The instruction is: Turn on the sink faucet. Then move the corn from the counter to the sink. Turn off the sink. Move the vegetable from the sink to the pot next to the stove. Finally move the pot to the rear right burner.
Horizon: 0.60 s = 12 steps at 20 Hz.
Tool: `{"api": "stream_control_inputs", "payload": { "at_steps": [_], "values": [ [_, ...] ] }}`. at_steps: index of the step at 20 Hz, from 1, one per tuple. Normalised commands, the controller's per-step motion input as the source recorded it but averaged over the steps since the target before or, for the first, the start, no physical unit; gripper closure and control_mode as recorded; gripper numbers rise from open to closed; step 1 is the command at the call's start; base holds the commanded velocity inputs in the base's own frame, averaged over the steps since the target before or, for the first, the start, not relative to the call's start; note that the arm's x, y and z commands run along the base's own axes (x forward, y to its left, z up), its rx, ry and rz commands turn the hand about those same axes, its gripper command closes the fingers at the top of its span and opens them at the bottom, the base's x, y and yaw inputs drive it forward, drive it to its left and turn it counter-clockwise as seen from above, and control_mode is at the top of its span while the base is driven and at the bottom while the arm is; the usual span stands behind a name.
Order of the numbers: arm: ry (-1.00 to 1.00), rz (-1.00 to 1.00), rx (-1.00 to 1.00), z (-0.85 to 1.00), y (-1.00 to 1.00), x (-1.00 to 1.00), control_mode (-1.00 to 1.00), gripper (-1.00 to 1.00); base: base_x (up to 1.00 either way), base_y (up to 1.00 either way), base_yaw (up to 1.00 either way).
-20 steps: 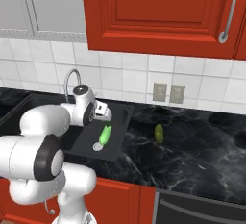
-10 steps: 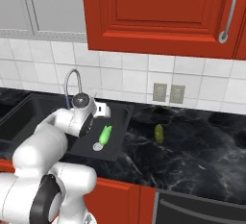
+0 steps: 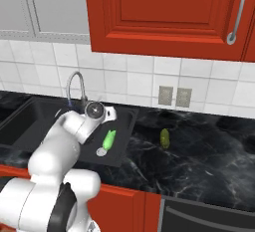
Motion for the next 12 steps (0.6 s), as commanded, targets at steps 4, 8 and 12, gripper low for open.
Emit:
{"api": "stream_control_inputs", "payload": {
  "at_steps": [4, 8, 12],
  "values": [
    [0.0, 0.23, 0.01, 0.12, 0.0, 0.19, -1.0, -1.0, 0.0, 0.0, 0.0],
    [-0.03, 0.12, 0.0, 0.0, 0.0, 0.0, -1.0, -1.0, 0.0, 0.0, 0.0],
    [-0.11, 0.12, 0.01, 0.0, 0.0, 0.16, -1.0, -1.0, 0.0, 0.0, 0.0]
  ]
}}
